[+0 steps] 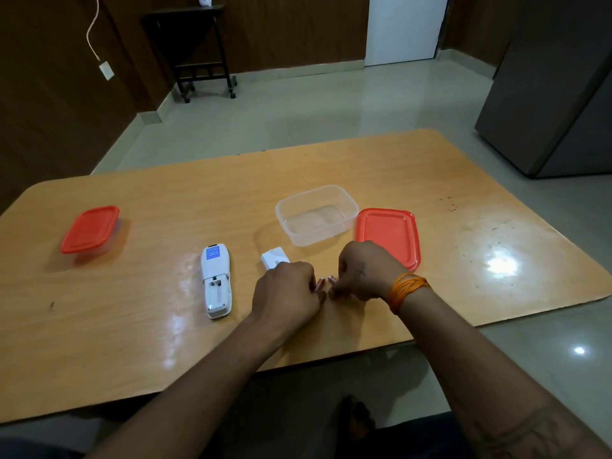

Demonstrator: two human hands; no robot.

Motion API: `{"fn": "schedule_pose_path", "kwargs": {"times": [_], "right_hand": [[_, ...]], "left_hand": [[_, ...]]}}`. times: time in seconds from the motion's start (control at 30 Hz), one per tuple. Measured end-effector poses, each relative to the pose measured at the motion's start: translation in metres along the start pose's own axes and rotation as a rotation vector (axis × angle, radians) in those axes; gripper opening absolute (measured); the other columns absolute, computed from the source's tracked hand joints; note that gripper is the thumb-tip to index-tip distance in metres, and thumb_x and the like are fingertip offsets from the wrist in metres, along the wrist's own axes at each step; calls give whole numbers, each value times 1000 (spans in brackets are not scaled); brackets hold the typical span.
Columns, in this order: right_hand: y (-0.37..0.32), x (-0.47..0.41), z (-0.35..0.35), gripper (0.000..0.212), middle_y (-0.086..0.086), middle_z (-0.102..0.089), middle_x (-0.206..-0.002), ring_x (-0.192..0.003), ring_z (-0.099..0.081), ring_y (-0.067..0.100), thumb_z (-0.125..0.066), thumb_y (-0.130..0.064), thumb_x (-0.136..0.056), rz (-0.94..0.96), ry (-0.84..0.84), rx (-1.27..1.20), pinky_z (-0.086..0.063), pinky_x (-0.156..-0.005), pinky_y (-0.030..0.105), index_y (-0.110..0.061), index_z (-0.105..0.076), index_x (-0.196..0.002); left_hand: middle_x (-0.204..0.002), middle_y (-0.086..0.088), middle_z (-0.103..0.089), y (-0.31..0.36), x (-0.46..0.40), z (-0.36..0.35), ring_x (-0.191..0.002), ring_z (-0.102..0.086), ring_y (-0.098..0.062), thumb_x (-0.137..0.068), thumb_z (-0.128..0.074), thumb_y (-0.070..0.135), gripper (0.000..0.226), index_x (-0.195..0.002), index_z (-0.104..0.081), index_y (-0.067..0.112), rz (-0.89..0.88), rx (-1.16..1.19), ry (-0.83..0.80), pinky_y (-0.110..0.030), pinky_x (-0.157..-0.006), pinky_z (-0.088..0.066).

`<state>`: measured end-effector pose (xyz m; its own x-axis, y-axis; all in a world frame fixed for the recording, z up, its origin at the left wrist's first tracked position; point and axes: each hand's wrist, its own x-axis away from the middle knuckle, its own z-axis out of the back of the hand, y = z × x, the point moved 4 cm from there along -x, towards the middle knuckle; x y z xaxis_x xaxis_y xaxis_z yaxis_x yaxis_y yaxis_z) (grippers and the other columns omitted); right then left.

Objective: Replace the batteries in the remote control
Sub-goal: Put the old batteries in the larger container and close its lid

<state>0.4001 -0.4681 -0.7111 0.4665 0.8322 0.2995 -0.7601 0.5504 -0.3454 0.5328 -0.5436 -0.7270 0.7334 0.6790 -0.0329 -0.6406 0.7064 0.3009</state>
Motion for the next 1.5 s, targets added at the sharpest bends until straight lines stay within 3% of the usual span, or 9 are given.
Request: {"fn": "schedule_pose_path", "kwargs": {"times": [0.2,0.37,0.53,0.67,0.83,1.07,1.2,1.33,1.5], "right_hand": [[2,-6,-2,26,12,-71,-69,-68,-72,27,-78,-31,-84,-21,59,2,-64,-66,38,-5,-74,-78],[9,-13,31,33,10,-72,-66,-63,-64,25,-77,-40,-82,-28,377,-78,-39,-52,27,-11,-77,-68],[1,-38,57,19,9,-74,-71,-70,-67,28,-77,-33,-78,-82,636,-280,-45,-55,27,-14,-80,-75],[-8,-70,53,23,12,-72,-77,-67,-62,31,-76,-34,-82,-198,596,-186,-45,-59,28,-12,-79,-84],[-14,-91,43,15,15,-72,-108,-99,-69,37,-71,-26,-91,-266,479,32,-41,-70,31,-13,-71,-97],[-17,-94,46,8,12,-69,-100,-90,-65,34,-62,-14,-90,-279,468,113,-43,-69,33,-17,-57,-84],[-11,-91,46,13,10,-59,-87,-80,-58,35,-68,-18,-88,-267,472,60,-42,-67,33,-13,-57,-83],[-3,-73,56,22,12,-70,-84,-73,-63,35,-63,-31,-91,-155,726,7,-53,-64,36,-10,-71,-88],[37,-35,69,29,13,-76,-89,-83,-70,37,-61,-39,-91,-219,856,-119,-60,-71,41,-15,-76,-93]], "left_hand": [[-85,3,-73,5,-2,0,-76,-63,-13,-88,-72,43,23,-92,-76,21,-8,52,-14,-26,-65,-48],[-80,3,-75,-5,-19,28,-78,-69,-22,-82,-70,42,21,-86,-79,24,10,109,178,-30,-64,-52],[-80,2,-75,-7,-70,54,-74,-68,-23,-80,-70,37,18,-83,-79,22,33,148,276,-34,-65,-57],[-73,-2,-69,-5,-119,49,-69,-65,-27,-75,-71,33,16,-79,-73,17,46,39,178,-29,-59,-51],[-71,-1,-47,2,-147,33,-73,-56,-28,-84,-73,25,26,-75,-51,18,11,-199,30,-31,-62,-40],[-69,-1,-42,3,-156,26,-75,-54,-30,-87,-70,19,21,-78,-51,17,-63,-298,-28,-31,-63,-39],[-70,-3,-54,2,-150,37,-72,-61,-29,-81,-68,18,18,-72,-53,15,-42,-182,32,-27,-54,-37],[-85,0,-75,5,-134,51,-77,-69,-25,-84,-66,39,25,-91,-77,18,-9,69,227,-32,-67,-57],[-77,7,-76,32,-85,42,-75,-70,-11,-88,-70,34,17,-85,-80,20,-41,490,296,-30,-70,-56]]}}
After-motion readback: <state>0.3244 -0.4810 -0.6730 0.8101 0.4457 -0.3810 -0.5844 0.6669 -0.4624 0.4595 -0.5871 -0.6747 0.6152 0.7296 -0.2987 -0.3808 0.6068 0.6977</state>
